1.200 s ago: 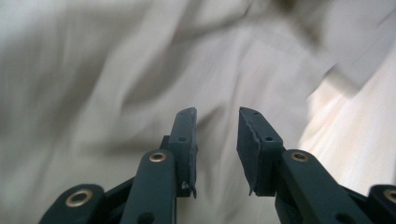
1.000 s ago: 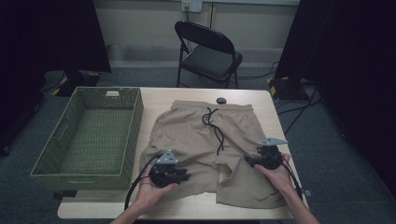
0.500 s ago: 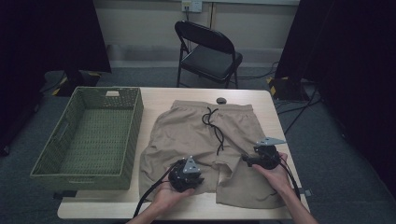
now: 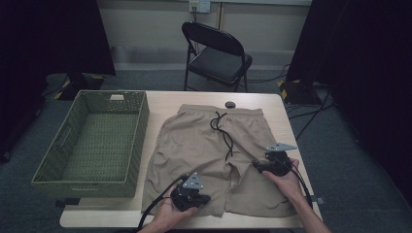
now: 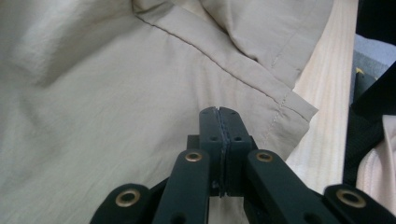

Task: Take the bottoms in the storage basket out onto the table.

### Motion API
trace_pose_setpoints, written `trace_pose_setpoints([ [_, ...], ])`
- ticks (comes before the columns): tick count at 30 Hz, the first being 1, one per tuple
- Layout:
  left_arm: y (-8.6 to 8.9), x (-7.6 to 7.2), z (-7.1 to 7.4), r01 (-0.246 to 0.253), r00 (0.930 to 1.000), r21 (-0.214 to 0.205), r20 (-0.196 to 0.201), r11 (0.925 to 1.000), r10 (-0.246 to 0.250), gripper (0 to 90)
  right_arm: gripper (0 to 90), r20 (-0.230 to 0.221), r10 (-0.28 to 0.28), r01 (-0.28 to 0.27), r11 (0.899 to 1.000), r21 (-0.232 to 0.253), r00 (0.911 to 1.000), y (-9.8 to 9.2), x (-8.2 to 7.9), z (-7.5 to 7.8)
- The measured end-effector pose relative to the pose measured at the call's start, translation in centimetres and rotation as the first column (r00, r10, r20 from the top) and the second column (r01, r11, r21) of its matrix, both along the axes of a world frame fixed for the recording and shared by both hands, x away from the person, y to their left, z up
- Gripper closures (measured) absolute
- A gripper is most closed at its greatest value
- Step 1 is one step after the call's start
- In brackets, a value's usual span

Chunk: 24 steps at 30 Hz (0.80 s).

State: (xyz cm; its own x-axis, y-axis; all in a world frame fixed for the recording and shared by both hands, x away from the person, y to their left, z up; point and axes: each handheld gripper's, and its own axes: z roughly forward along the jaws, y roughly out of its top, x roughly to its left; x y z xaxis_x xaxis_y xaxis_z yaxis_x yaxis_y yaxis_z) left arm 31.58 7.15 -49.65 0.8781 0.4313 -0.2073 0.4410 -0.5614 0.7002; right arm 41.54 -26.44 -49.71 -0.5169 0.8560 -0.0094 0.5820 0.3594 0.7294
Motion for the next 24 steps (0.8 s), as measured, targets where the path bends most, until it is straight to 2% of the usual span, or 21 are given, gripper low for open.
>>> trace_pose_setpoints([
  [1,-0.1,-0.2,0.0,0.011,0.9999,-0.003,-0.008,0.9999,-0.011,89.1,32.0,0.017,0.002,-0.002,1.0,0.017,0.9999,0.1,-0.3,0.4],
  [5,-0.3,-1.2,0.2,0.035,0.9987,0.003,-0.036,0.9994,-0.035,86.9,31.9,0.026,0.029,-0.03,0.999,0.041,0.9992,0.5,-0.8,0.9],
  [7,-0.2,-1.4,0.4,0.047,0.9981,0.024,-0.041,0.9986,-0.046,83.6,31.7,0.02,0.051,-0.052,0.998,0.048,0.9985,0.8,-1.1,1.0],
  [8,-0.1,-1.3,0.6,0.042,0.9985,0.016,-0.035,0.999,-0.041,80.2,31.5,0.015,0.065,-0.066,0.996,0.065,0.9978,1.1,-1.4,1.3],
  [10,0.3,-0.8,1.3,0.034,0.9991,-0.012,-0.025,0.9993,-0.035,80.0,31.5,0.015,0.073,-0.074,0.994,0.077,0.9972,1.3,-1.5,1.5],
  [12,1.3,-0.1,2.4,-0.003,1.0,-0.023,0.0,0.9997,0.003,76.3,31.2,0.037,0.108,-0.111,0.987,0.117,0.9935,2.5,-2.6,2.5],
  [15,3.8,1.2,3.6,-0.089,0.9955,-0.013,0.03,0.9959,0.09,74.0,30.9,0.043,0.129,-0.134,0.983,0.127,0.9907,3.3,-3.3,3.0],
  [18,5.8,2.4,3.3,-0.165,0.9859,-0.005,0.025,0.9862,0.165,73.2,30.0,0.026,0.162,-0.164,0.979,0.118,0.9864,4.1,-4.3,3.0],
  [20,6.6,3.0,2.9,-0.197,0.9803,-0.002,0.019,0.9805,0.197,72.4,29.8,0.002,0.177,-0.177,0.98,0.09,0.9841,4.4,-4.8,2.7],
  [22,7.2,3.4,2.4,-0.213,0.9766,0.025,0.036,0.9767,0.212,71.7,29.8,-0.004,0.18,-0.179,0.981,0.073,0.9836,4.4,-5.2,2.5],
  [24,7.6,3.5,1.9,-0.24,0.9707,0.018,0.016,0.9706,0.24,71.4,29.9,-0.006,0.173,-0.172,0.982,0.074,0.9849,4.3,-5.4,2.5],
])
